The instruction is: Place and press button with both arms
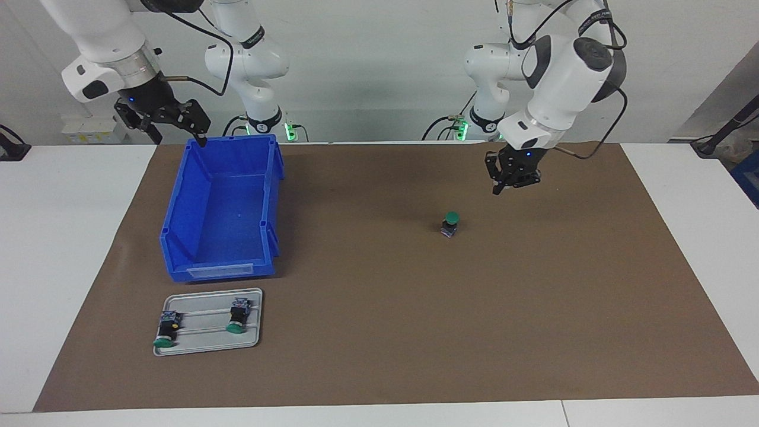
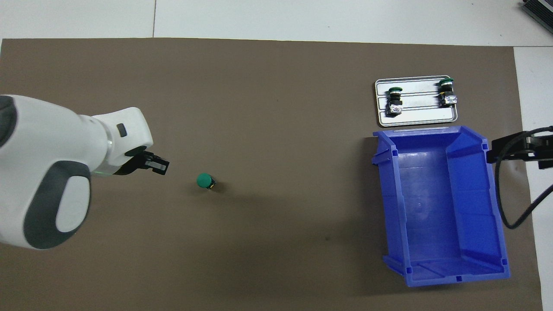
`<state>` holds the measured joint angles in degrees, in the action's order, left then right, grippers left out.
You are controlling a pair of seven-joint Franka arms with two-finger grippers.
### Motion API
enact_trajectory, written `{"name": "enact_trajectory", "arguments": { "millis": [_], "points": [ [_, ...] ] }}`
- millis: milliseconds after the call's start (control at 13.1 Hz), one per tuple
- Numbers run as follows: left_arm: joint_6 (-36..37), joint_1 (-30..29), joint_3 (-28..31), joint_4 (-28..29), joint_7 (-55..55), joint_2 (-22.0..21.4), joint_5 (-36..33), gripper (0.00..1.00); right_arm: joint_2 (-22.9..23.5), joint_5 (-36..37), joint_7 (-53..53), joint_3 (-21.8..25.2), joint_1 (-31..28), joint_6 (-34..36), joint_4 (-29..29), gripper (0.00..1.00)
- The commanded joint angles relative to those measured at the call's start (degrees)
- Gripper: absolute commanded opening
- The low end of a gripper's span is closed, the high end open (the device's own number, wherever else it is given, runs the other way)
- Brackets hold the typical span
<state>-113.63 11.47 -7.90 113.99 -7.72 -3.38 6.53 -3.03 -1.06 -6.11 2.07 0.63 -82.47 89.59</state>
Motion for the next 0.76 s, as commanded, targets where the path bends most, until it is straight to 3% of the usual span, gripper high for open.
{"name": "enact_trajectory", "arguments": {
  "millis": [0,686],
  "points": [
    [-3.69,4.43,0.86,0.71,5.16,3.9,-4.07,0.0,-0.66,-1.31,-0.74,0.39,0.25,0.11,0.67,0.99],
    [-18.29,8.39,0.86,12.4,5.52,5.66,-4.42,0.0,-0.66,-1.31,-0.74,0.39,0.25,0.11,0.76,0.99]
  ]
}}
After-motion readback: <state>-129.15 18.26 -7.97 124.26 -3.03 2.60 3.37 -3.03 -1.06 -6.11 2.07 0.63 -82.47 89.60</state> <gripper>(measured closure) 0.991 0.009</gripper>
